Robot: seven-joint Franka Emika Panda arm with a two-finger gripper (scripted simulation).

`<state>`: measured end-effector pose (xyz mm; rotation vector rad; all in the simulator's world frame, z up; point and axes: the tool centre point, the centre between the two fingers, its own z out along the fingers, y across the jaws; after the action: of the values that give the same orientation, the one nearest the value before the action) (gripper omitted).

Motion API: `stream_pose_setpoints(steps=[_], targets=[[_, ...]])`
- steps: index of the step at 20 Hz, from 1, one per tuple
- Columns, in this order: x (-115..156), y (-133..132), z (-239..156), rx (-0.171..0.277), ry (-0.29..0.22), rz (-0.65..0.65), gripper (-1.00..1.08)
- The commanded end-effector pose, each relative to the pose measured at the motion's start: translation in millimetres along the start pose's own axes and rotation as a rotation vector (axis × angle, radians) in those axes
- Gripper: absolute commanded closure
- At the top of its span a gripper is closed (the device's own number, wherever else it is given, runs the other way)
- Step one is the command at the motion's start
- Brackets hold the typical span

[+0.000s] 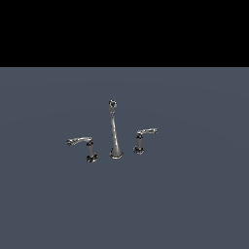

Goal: Turn on the faucet by rotating a designated handle.

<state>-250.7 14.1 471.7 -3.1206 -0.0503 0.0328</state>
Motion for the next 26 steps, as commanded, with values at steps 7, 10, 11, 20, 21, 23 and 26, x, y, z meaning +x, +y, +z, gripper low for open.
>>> stream_pose_setpoints(steps=[7,10,11,20,21,23,26], targets=[[1,-4,6,0.0,0.0,0.02,1.08],[2,-8,12,0.0,0.001,0.044,1.08],[3,-10,15,0.0,0.001,0.054,1.08],[14,-35,56,0.0,0.004,0.198,1.08],[16,-39,62,0.0,0.004,0.219,1.08],[20,-46,74,0.0,0.005,0.263,1.08],[27,-57,93,0.0,0.007,0.328,1.08]])
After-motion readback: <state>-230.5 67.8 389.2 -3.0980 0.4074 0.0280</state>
